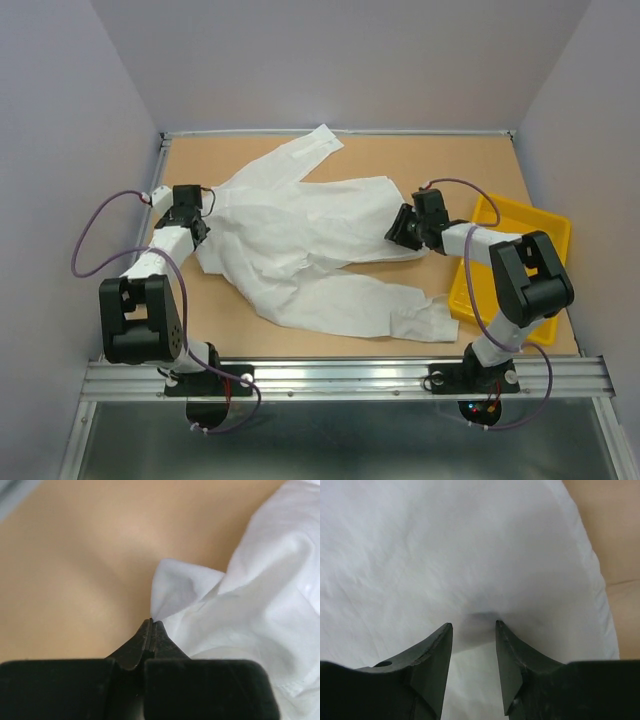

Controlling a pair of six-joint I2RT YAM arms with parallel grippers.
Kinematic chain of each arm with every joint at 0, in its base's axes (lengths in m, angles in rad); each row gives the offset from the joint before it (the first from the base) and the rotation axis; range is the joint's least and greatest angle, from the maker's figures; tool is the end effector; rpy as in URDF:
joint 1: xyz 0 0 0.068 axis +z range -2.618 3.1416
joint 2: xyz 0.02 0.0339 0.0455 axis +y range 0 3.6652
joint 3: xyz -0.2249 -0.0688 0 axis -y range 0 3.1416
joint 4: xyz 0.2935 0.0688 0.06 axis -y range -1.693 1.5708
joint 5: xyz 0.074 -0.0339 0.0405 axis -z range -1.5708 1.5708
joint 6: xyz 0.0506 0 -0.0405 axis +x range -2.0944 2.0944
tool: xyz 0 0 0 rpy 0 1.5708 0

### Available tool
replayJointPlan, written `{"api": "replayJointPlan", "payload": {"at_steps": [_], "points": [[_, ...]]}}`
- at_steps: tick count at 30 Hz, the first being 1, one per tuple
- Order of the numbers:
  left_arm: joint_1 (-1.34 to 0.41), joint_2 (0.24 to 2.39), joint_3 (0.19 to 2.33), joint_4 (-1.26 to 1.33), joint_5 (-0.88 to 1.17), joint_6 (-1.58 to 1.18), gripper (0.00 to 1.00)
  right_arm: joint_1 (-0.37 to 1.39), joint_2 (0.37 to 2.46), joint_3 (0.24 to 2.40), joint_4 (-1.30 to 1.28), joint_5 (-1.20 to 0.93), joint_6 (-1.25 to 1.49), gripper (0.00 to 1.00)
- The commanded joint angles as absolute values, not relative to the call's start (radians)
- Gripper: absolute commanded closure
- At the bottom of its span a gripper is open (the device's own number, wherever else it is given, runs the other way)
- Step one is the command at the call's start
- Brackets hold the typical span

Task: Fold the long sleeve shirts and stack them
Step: Flatten the shirt out

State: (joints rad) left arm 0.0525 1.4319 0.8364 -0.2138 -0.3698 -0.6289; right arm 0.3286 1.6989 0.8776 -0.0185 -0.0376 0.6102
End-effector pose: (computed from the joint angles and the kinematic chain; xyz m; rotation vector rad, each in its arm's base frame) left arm 0.3477 0.0366 0.1336 -0.9349 2.1194 0.1514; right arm 0.3550 0.1231 0.0698 0.3284 2.4436 0.4682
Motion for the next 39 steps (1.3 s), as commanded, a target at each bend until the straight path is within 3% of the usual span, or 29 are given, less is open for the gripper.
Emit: {"api": "replayJointPlan", "payload": {"at_steps": [1,9,12,14,15,19,23,30,39], "points": [[0.06,1.448,0.929,-0.342,-0.554,-0.474,1.0,0.259,1.681,0.802,-0.12,0.008,0.644,0.54],[0.058,1.425,0.985,-0.379,-0.68,-0.407,1.0,0.25,1.583,0.819,-0.21,0.075,0.585,0.53],[0.055,1.408,1.0,-0.387,-0.643,-0.396,0.83,0.252,1.488,0.844,-0.232,0.048,0.51,0.5],[0.048,1.379,1.012,-0.387,-0.585,-0.396,0.54,0.261,1.427,0.876,-0.253,0.008,0.444,0.5],[0.043,1.364,1.015,-0.384,-0.559,-0.397,0.34,0.288,1.407,0.885,-0.259,-0.026,0.427,0.5],[0.026,1.284,1.028,-0.374,-0.407,-0.4,0.16,0.431,1.315,0.916,-0.262,-0.052,0.336,0.49],[-0.033,1.212,1.005,-0.339,-0.229,-0.397,0.14,0.586,1.296,0.927,-0.267,-0.155,0.25,0.48],[-0.199,1.27,0.917,-0.269,-0.15,-0.442,0.14,0.784,1.373,0.902,-0.27,-0.233,0.187,0.47],[-0.282,1.381,0.891,-0.213,-0.118,-0.486,0.14,0.932,1.543,0.873,-0.268,-0.143,0.196,0.47]]}}
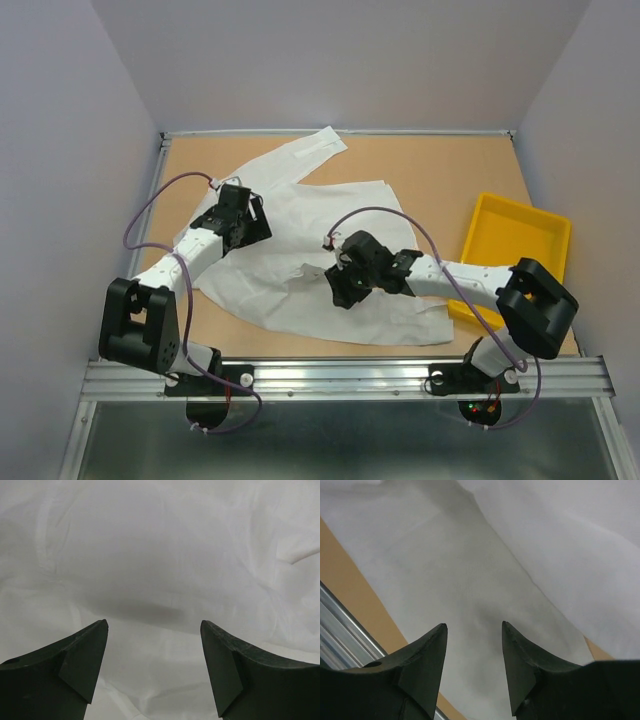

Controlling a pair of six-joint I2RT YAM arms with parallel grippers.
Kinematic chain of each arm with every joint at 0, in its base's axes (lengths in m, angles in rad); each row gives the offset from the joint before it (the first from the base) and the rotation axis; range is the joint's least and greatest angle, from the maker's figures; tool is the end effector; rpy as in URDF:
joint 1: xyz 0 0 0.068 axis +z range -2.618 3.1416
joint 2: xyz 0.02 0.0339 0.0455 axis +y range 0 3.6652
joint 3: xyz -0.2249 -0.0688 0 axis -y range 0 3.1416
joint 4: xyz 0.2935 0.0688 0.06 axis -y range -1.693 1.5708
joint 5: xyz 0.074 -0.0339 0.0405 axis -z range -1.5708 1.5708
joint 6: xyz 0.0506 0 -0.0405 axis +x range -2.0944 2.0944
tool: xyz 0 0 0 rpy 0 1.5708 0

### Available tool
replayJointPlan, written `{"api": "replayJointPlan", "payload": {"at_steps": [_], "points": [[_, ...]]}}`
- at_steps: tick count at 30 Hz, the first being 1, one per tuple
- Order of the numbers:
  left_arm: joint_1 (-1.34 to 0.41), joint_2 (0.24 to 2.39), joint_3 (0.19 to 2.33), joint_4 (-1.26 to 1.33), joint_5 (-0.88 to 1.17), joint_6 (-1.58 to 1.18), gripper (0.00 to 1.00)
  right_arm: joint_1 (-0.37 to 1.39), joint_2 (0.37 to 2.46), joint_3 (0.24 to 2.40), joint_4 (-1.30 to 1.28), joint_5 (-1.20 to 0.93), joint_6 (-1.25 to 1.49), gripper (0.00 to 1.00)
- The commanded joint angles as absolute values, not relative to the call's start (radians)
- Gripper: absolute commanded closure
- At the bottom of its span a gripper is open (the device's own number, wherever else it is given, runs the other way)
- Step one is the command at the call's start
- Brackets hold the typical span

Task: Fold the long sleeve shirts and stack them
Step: Flatten the shirt out

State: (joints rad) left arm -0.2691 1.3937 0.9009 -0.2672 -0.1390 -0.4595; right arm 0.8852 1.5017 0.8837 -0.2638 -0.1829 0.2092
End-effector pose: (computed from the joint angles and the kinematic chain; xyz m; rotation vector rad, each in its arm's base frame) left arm 0.3463 -0.0882 0.1634 -0.2907 2.3124 -0.2047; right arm 0.2190 0.2823 0.1212 -0.9291 2.3891 0.6789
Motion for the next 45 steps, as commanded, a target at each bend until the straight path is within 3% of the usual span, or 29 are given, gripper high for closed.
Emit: {"api": "replayJointPlan", "payload": {"at_steps": [1,10,16,23,31,34,45], "points": [[-0.284,1.382,0.891,-0.213,-0.117,-0.486,0.14,0.943,1.56,0.873,-0.268,-0.138,0.201,0.47],[-0.29,1.384,0.882,-0.201,-0.113,-0.495,0.14,1.087,1.681,0.88,-0.334,-0.222,0.21,0.47],[-0.29,1.393,0.934,-0.212,-0.127,-0.489,0.14,1.14,1.651,0.907,-0.436,-0.345,0.163,0.47],[-0.305,1.488,1.008,-0.204,-0.121,-0.459,0.14,1.131,1.496,1.074,-0.541,-0.117,0.103,0.47],[-0.371,1.623,0.956,-0.251,0.029,-0.457,0.16,0.76,1.541,1.299,-0.548,0.112,0.153,0.47],[-0.391,1.629,0.893,-0.267,0.13,-0.442,0.18,0.633,1.598,1.361,-0.531,0.078,0.186,0.47],[-0.489,1.405,0.749,-0.347,0.308,-0.448,0.18,0.549,1.815,1.269,-0.413,0.114,0.351,0.47]]}}
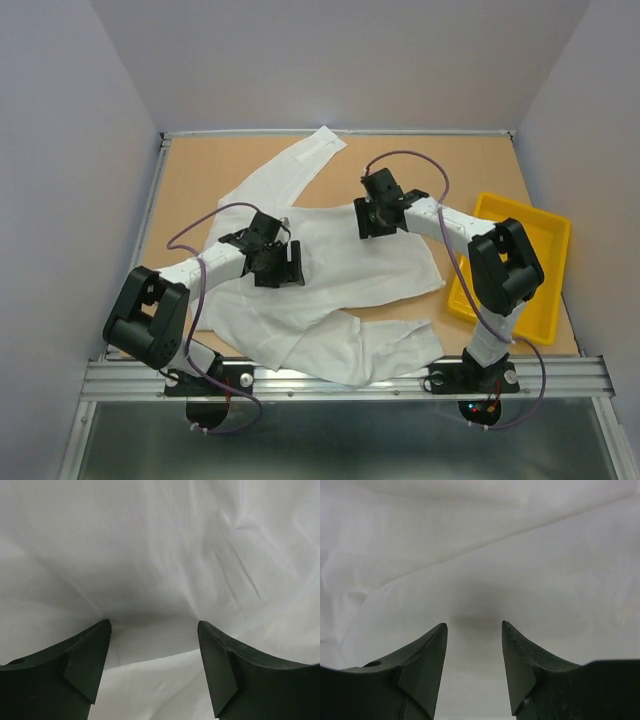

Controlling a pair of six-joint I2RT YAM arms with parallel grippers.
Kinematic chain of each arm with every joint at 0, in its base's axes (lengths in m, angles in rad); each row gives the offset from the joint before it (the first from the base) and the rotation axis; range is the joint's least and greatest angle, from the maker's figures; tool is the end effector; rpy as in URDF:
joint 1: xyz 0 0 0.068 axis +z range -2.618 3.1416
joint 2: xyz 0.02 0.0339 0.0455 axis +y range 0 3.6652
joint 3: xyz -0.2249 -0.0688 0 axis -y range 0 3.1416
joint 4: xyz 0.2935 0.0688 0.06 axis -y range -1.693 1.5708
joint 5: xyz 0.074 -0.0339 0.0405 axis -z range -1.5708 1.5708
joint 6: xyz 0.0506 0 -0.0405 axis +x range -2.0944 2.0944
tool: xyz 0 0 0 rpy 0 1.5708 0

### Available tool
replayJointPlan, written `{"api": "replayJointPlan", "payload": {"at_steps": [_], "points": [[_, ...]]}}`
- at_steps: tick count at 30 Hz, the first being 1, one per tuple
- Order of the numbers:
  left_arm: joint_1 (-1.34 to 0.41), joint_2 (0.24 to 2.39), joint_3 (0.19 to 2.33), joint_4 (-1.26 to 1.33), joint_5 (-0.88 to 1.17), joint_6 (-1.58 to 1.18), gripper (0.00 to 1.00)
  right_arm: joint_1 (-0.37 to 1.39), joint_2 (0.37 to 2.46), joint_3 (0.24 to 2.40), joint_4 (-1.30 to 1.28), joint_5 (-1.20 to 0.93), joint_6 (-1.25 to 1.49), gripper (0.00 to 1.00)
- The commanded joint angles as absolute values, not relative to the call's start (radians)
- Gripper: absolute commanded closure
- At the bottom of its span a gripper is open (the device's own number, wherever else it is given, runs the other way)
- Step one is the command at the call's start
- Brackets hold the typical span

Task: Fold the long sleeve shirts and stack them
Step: Flatten the shirt out

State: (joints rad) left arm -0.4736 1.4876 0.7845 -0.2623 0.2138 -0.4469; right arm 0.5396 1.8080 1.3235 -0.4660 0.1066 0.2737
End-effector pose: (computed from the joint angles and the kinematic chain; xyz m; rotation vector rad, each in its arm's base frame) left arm 0.2926 -0.1620 0.0921 0.1230 2.6231 -0.6164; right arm 0.3740 0.2177 0.1473 -0.2918 2.5077 0.1963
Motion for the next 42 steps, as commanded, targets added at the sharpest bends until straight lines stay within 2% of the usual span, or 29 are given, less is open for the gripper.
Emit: {"api": "replayJointPlan", "payload": {"at_steps": [1,5,9,14,17,21,27,35,42], "points": [[-0.489,1.393,0.739,-0.353,0.304,-0.448,0.18,0.549,1.81,1.243,-0.413,0.098,0.362,0.47],[-0.485,1.332,0.773,-0.385,0.198,-0.475,0.18,0.549,1.738,1.054,-0.411,0.061,0.425,0.47],[-0.48,1.348,0.903,-0.377,0.037,-0.456,0.15,0.551,1.626,0.91,-0.414,0.031,0.454,0.47],[-0.511,1.446,1.084,-0.256,0.008,-0.218,0.13,0.549,1.484,0.812,-0.416,0.023,0.494,0.46],[-0.557,1.595,1.205,-0.238,-0.075,-0.063,0.11,0.549,1.413,0.807,-0.414,0.04,0.508,0.46],[-0.598,1.75,1.344,-0.23,-0.065,0.096,0.11,0.549,1.347,0.811,-0.414,0.069,0.534,0.45],[-0.604,1.94,1.523,-0.248,0.093,0.258,0.11,0.549,1.305,0.79,-0.411,0.094,0.598,0.35],[-0.607,2.133,1.744,-0.288,0.097,0.313,0.18,0.549,1.292,0.753,-0.394,0.098,0.643,0.34],[-0.607,2.203,1.812,-0.354,0.213,0.357,0.24,0.549,1.319,0.736,-0.368,0.086,0.669,0.34]]}}
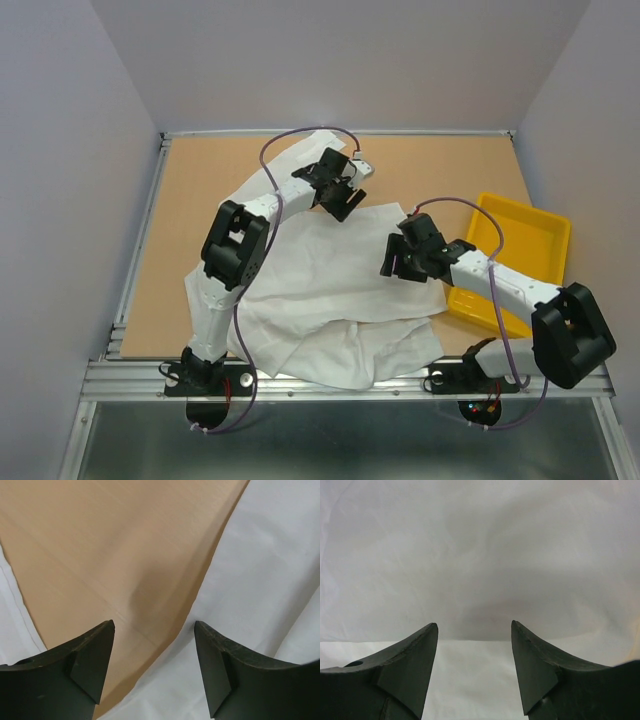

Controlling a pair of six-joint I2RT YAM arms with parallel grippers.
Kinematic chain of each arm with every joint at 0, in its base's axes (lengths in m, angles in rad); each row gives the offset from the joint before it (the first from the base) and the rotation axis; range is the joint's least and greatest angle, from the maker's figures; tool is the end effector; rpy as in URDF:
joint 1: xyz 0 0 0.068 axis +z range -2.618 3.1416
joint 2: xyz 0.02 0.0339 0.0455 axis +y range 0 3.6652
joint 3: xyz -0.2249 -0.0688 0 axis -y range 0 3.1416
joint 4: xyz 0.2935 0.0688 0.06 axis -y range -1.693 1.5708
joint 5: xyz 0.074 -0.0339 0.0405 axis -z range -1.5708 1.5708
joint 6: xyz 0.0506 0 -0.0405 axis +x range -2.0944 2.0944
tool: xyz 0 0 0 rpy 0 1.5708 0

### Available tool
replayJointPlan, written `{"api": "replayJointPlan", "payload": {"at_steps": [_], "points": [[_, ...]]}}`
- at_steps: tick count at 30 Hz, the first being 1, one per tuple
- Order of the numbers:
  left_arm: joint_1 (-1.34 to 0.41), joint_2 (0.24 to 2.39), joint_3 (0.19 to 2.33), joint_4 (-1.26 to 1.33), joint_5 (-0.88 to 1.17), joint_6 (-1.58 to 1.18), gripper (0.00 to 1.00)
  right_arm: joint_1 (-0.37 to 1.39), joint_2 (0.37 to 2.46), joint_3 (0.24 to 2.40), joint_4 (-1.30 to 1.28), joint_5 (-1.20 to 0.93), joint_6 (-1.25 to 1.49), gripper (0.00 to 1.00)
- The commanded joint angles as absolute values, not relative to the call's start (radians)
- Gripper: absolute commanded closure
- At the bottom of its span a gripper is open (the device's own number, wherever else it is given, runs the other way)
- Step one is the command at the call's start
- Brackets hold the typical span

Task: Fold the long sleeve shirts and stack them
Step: Flatten the shirt out

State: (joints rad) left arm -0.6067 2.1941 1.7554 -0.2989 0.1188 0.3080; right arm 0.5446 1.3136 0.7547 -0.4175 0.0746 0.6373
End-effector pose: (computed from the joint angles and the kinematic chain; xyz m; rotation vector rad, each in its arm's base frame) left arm 0.4356 -0.3096 0.1422 1.0786 2.0534 -0.2890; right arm 0.2698 0.1590 0.1231 0.1492 2.5802 0.3609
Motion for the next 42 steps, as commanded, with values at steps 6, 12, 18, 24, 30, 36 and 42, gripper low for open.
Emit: {"api": "replayJointPlan", "payload": {"at_steps": [6,12,18,24,30,36,42], "points": [[-0.607,2.246,1.839,-0.383,0.299,0.361,0.33,0.549,1.336,0.727,-0.359,0.101,0.689,0.34],[-0.607,2.279,1.894,-0.393,0.31,0.354,0.62,0.549,1.342,0.689,-0.353,0.123,0.712,0.35],[-0.598,2.302,1.95,-0.35,0.175,0.336,0.84,0.549,1.33,0.638,-0.351,0.126,0.758,0.35],[-0.575,2.312,1.994,-0.281,0.052,0.296,0.93,0.549,1.33,0.588,-0.351,0.107,0.801,0.35],[-0.564,2.341,2.049,-0.223,-0.108,0.269,0.87,0.549,1.301,0.601,-0.353,0.109,0.787,0.35],[-0.561,2.298,2.092,-0.198,-0.132,0.158,0.23,0.551,1.284,0.692,-0.356,0.104,0.694,0.35],[-0.56,2.053,1.873,-0.161,-0.239,0.003,0.11,0.549,1.289,0.813,-0.368,0.092,0.592,0.32]]}}
